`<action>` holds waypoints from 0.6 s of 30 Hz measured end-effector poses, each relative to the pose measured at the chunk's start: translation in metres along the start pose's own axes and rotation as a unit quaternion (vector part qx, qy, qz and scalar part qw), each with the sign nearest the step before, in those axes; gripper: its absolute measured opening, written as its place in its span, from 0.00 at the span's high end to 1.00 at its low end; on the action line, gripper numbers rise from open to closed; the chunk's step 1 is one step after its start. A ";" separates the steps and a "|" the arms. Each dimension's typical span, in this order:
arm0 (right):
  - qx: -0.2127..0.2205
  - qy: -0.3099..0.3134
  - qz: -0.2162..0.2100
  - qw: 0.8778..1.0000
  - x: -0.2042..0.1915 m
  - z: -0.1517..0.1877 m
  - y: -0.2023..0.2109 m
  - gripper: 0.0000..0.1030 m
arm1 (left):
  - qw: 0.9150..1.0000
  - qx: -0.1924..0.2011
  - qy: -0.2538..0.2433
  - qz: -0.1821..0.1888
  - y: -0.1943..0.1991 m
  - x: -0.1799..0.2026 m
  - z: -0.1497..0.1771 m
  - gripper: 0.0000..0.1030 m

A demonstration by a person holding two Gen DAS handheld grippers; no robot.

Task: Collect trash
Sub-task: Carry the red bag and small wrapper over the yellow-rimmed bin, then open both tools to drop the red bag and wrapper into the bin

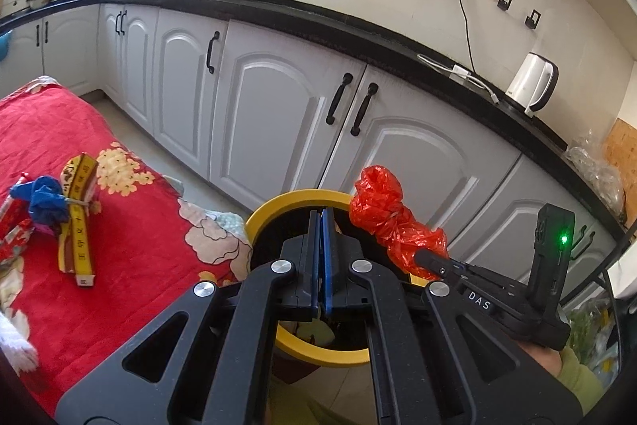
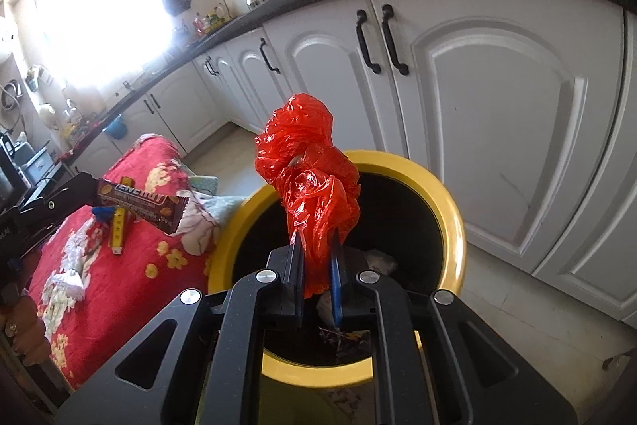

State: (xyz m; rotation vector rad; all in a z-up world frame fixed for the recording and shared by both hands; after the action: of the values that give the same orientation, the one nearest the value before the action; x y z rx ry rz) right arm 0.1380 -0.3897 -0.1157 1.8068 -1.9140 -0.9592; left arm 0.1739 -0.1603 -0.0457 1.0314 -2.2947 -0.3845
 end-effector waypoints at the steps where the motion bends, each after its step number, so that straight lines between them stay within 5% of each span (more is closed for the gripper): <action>1: -0.004 -0.001 0.001 1.000 0.001 0.002 -0.002 0.90 | 1.000 -0.002 -0.002 -0.001 -0.003 0.000 0.001 1.00; 18: -0.045 -0.013 0.010 0.999 0.013 0.017 -0.026 0.89 | 0.999 -0.035 -0.005 0.002 -0.038 0.001 0.014 1.00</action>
State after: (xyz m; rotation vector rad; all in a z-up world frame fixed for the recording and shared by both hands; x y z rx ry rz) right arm 0.1440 -0.3970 -0.1477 1.7300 -1.8690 -1.0499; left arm 0.1868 -0.1858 -0.0739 0.9913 -2.2747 -0.4662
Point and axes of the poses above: each gripper's, at about its wrist camera, not at the fingertips, and y roughly against the way its jaws point, x to its right, z to its underside, the point moved 2 cm from there along -y, roughly the way its jaws point, and after that the axes turned 12 degrees about z, right-handed, at the moved point
